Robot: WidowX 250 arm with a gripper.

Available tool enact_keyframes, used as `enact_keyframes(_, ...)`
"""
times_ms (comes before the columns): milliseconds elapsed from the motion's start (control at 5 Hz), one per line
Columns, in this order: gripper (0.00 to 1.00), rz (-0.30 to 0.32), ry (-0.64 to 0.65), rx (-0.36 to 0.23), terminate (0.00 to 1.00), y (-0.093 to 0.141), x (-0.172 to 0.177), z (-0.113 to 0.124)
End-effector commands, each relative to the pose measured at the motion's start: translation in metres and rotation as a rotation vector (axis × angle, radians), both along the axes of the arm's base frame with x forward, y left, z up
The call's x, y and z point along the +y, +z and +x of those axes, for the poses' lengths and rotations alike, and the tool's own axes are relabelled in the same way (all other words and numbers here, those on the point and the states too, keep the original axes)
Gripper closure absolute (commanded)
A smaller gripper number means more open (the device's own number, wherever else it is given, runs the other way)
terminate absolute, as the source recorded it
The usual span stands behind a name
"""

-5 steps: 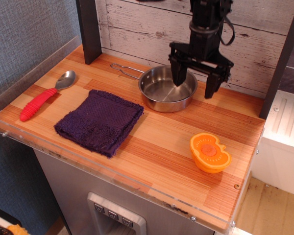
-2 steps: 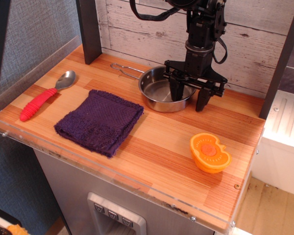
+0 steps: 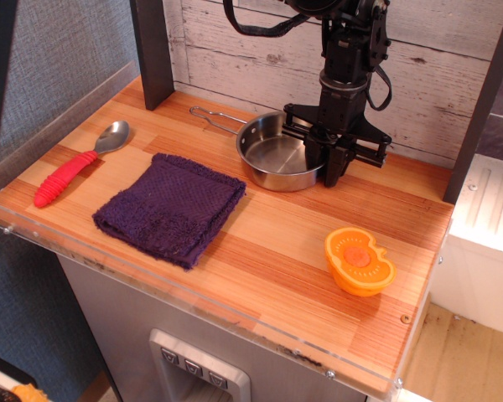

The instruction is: Put the silver pot on the purple rag.

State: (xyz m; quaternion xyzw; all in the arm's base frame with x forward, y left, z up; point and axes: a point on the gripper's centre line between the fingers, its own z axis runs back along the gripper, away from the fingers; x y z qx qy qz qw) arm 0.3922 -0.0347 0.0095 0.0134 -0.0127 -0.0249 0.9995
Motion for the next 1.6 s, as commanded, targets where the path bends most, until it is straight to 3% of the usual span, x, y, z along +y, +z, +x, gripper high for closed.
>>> enact_keyframes(0,1.00,-0.018,0.010,-0.095,0.00,0.027,-0.007,0.001)
enact_keyframes(400,1.00,-0.076,0.216,-0.259,0.00,0.082,-0.006,-0.007)
enact_keyframes(600,1.00,-0.093,0.231,-0.291,0.00,0.100,0.003,-0.022)
enact_keyframes(800,1.00,-0.064,0.184,-0.244,0.00,0.099,0.019,-0.045)
enact_keyframes(1200,1.00,-0.074,-0.049,-0.049,0.00,0.072,0.058,-0.074)
enact_keyframes(1400,1.00,-0.071,-0.022,-0.021,0.00,0.060,0.069,-0.086)
